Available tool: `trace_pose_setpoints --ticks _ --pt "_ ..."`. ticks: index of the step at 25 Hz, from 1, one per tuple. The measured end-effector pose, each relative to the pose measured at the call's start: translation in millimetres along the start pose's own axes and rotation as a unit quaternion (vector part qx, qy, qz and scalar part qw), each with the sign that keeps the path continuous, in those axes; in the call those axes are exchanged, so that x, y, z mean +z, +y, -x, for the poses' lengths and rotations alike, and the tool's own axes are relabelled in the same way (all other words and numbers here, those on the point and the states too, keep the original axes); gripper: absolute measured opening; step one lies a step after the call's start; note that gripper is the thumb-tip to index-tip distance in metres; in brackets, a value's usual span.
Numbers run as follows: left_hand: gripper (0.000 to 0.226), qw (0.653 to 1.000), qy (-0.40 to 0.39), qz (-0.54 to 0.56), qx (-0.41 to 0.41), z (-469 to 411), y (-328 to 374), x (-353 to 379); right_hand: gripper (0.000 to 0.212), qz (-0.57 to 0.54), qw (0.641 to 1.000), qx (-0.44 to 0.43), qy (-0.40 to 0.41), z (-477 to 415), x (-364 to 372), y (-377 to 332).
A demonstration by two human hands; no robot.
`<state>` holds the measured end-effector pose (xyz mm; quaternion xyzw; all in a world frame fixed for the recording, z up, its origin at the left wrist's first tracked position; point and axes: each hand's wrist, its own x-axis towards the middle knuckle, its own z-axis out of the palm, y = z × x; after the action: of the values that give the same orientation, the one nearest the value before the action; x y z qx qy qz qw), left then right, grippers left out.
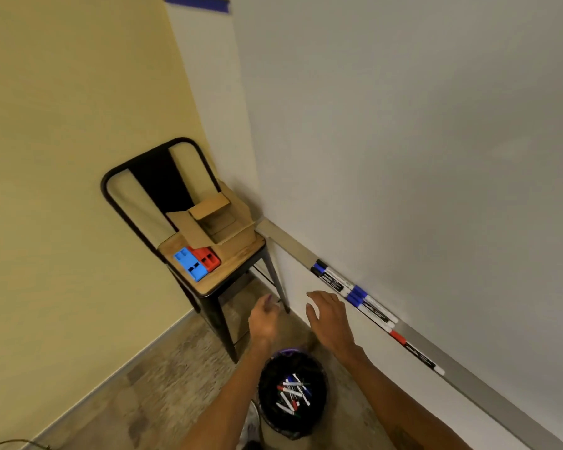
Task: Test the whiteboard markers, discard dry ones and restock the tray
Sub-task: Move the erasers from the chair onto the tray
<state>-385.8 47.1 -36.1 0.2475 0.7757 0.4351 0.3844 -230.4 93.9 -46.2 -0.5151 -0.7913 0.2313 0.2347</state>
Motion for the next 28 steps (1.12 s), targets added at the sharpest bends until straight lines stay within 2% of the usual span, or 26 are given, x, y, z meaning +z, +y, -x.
trace_pose_setpoints --ticks 8,14,19,21,24,28 --pt "0.038 0.996 0.068 0.038 -0.031 -72 -15 -94 0.035 -0.037 0.993 -0.009 -0.115 -57 81 -97" --pt "0.034 0.989 0.113 0.056 -0.083 -144 -31 -156 0.039 -0.021 0.982 -0.007 -0.188 -100 149 -153" --pt "0.032 0.985 0.131 0.033 -0.107 -199 -44 -184 0.027 -0.049 0.987 0.013 -0.155 -141 203 -174" --pt "0.032 0.983 0.134 0.032 -0.120 -213 -47 -190 0.030 -0.049 0.979 0.060 -0.187 -156 209 -186" --pt "0.034 0.977 0.139 0.052 -0.150 -234 -57 -195 0.027 -0.113 0.956 0.181 -0.201 -174 230 -187" --pt "0.037 0.978 0.142 0.053 -0.146 -256 -60 -207 0.023 -0.227 0.893 0.321 -0.220 -184 251 -183"
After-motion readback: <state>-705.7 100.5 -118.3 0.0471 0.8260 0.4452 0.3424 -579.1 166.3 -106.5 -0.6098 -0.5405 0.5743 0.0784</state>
